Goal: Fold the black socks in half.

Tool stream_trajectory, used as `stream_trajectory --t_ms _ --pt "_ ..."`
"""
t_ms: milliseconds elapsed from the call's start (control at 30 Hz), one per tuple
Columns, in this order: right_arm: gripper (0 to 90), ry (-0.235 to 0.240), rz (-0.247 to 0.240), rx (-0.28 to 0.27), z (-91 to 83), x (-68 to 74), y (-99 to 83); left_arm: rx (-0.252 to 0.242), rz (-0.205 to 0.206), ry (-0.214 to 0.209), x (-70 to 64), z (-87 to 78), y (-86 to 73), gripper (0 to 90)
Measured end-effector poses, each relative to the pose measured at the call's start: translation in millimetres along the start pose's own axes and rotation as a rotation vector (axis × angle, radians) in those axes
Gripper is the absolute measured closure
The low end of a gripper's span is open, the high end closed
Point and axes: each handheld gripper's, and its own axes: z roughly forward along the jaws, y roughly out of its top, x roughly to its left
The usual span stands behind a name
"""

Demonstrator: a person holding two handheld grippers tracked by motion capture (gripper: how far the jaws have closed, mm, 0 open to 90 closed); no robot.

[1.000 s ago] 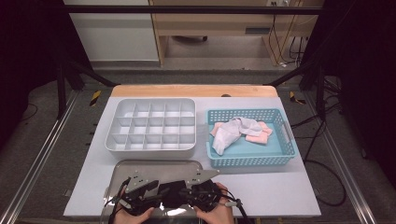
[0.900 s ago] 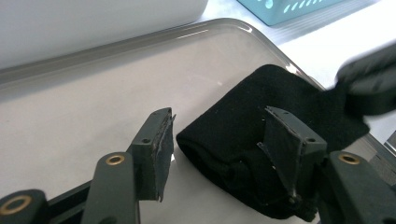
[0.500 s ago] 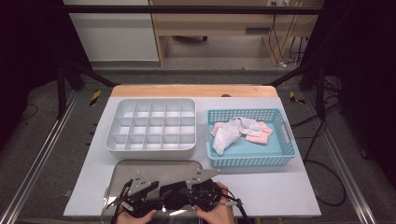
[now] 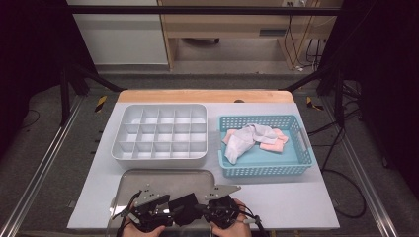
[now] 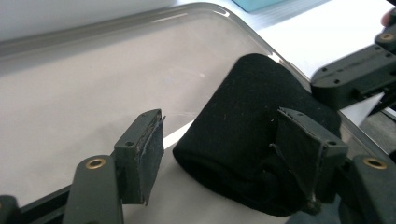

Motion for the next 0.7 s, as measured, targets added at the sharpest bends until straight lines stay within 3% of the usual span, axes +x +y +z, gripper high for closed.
stream_trajectory --t_ms 433,567,600,700 --pt "89.9 -0.035 0.003 0.004 -1.8 -3.4 -4.8 0.044 0.0 -0.1 -7.2 5.7 0.4 31.7" --pt "89.9 -0.052 -0.005 0.003 -0.9 -4.8 -5.8 0.065 -0.012 -0.158 -11.5 10.1 1.0 31.5" --pt "89.7 -0.059 -0.003 0.007 -0.8 -5.0 -6.0 0.076 -0.021 -0.192 -14.1 13.3 1.7 31.5" --pt "89.3 -0.066 -0.001 0.008 0.0 -5.9 -6.5 0.089 -0.017 -0.21 -17.6 16.4 2.9 31.8"
